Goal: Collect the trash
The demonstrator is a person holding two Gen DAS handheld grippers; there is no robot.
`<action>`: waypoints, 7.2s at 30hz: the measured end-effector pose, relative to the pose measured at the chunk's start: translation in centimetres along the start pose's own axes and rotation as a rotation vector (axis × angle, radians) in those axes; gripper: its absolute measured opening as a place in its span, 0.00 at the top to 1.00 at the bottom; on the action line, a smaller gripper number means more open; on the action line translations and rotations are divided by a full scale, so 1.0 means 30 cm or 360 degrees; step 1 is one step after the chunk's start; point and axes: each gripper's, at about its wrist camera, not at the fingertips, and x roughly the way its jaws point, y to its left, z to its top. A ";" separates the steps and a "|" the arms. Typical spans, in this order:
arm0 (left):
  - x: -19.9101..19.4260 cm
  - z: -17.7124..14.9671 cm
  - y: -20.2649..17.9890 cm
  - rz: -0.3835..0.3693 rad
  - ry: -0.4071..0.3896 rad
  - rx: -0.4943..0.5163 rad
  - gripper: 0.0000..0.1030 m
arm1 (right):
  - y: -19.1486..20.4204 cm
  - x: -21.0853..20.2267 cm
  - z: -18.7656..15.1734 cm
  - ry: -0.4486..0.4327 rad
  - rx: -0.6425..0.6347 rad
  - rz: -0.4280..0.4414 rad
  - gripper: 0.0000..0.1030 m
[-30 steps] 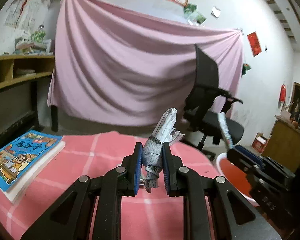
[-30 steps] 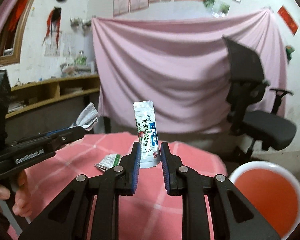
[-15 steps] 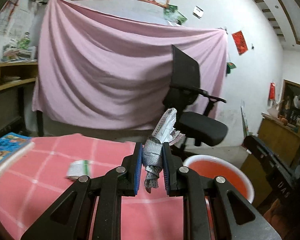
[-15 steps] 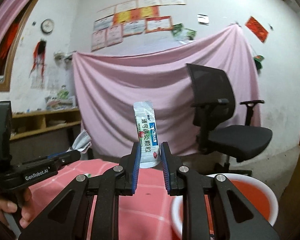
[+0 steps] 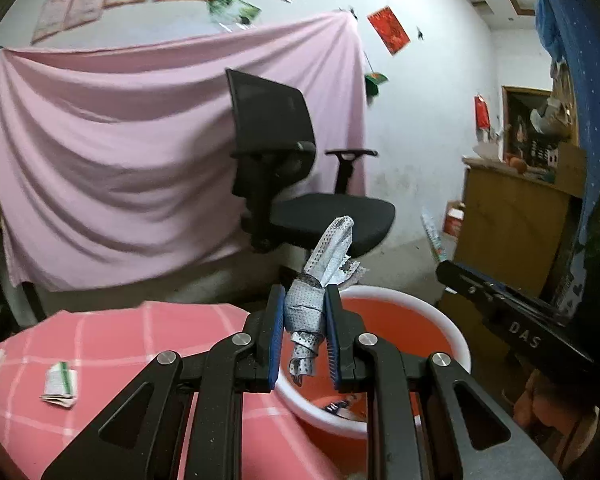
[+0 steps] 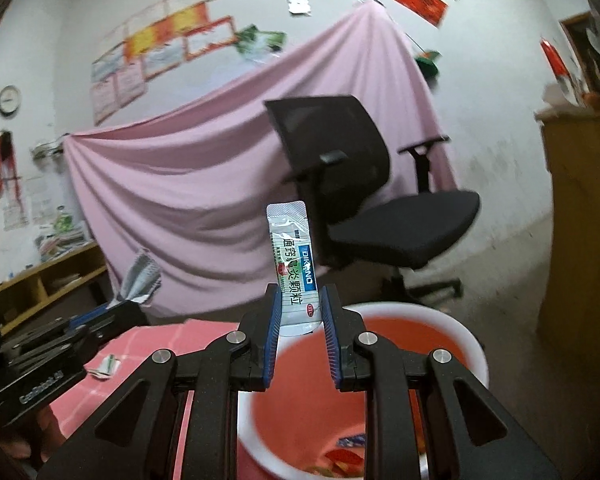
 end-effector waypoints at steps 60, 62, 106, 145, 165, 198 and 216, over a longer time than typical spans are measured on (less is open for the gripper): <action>-0.344 -0.088 0.466 0.0673 -0.0208 -0.0367 0.02 | 0.316 0.050 0.002 -0.0166 -0.0225 0.0110 0.00; -0.378 -0.101 0.492 0.0714 -0.0245 -0.0351 0.02 | 0.368 0.043 0.000 -0.0215 -0.0268 0.0134 0.00; -0.296 -0.276 0.818 0.0562 0.0252 -0.0557 0.02 | 0.728 0.200 -0.149 -0.0022 -0.0654 0.0005 0.00; 0.162 -0.159 0.207 -0.0087 0.0626 -0.0351 0.55 | 0.041 0.080 -0.025 0.0234 -0.0116 -0.0479 0.00; -0.018 -0.062 0.188 0.0005 0.0344 -0.0485 0.41 | 0.043 -0.079 -0.024 0.0084 -0.0029 -0.0429 0.00; -1.009 -0.476 0.314 0.0582 -0.0186 -0.0423 0.02 | 0.480 -0.692 -0.287 -0.0301 -0.0320 -0.0186 0.00; -1.144 -0.614 0.247 0.0598 -0.0205 -0.0240 0.02 | 0.611 -0.749 -0.398 -0.0119 -0.0439 -0.0093 0.00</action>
